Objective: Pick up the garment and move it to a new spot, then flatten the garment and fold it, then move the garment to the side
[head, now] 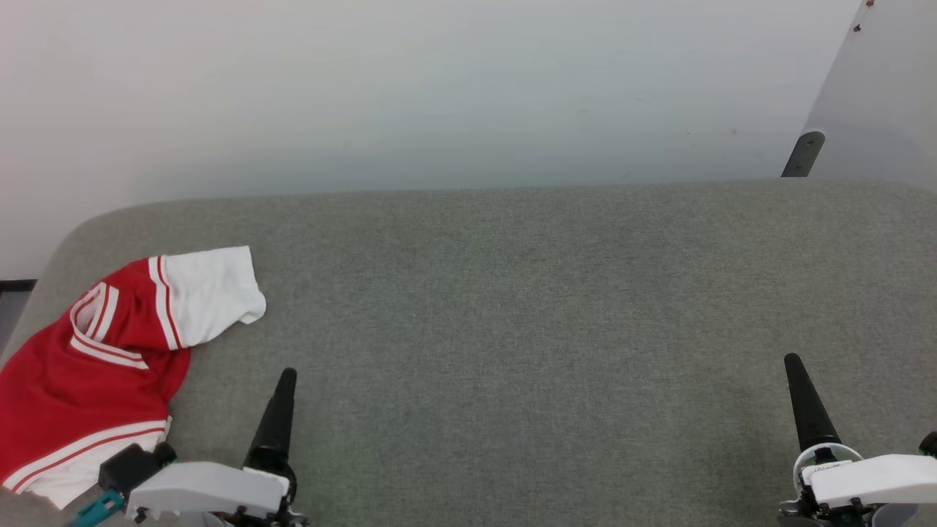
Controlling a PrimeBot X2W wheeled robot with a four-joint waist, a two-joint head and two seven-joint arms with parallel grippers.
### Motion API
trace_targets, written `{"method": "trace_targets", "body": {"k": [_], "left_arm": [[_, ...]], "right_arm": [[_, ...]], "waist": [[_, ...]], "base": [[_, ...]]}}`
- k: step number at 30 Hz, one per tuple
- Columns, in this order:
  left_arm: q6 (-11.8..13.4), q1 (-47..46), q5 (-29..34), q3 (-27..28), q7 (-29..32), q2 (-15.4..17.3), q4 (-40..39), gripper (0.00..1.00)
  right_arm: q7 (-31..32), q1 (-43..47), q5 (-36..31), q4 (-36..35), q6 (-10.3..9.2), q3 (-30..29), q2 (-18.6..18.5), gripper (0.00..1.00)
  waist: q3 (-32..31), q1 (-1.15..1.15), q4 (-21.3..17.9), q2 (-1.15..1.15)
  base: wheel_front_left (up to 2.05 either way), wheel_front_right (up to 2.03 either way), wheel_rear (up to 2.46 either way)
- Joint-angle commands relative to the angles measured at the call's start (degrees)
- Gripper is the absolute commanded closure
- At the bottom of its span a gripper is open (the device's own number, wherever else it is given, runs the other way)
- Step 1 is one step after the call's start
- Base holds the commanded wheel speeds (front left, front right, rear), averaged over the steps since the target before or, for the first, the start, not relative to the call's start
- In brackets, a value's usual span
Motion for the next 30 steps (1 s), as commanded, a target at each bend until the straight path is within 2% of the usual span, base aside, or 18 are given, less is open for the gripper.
{"method": "trace_targets", "body": {"k": [1,6,15,30], "left_arm": [[0.35,-1.39,2.12,-0.59,-0.44,0.97,-0.90,0.00],[1.63,-1.67,8.25,-2.17,-1.59,2.20,-0.84,0.00],[2.33,-1.35,18.16,-2.69,-3.33,3.02,-2.42,0.00],[1.24,-0.21,29.68,-1.99,-5.94,3.14,-3.82,0.00]], "right_arm": [[-0.37,-0.93,-2.57,-1.15,0.02,-0.41,-0.24,0.00],[-0.64,-0.77,-10.11,-2.09,0.03,-0.73,0.13,0.00],[-1.01,-0.39,-19.61,-3.49,0.03,-1.00,0.60,0.00],[-2.40,-0.31,-30.80,-5.17,0.04,-1.42,0.91,0.00]], "waist": [[-0.01,0.00,0.01,0.00],[-0.07,0.00,0.06,0.00],[-0.17,0.00,0.14,0.00],[-0.22,0.00,0.29,0.00]], "base": [[0.00,0.00,0.00],[0.00,0.00,0.00],[0.00,0.00,0.00],[0.00,0.00,0.00]]}}
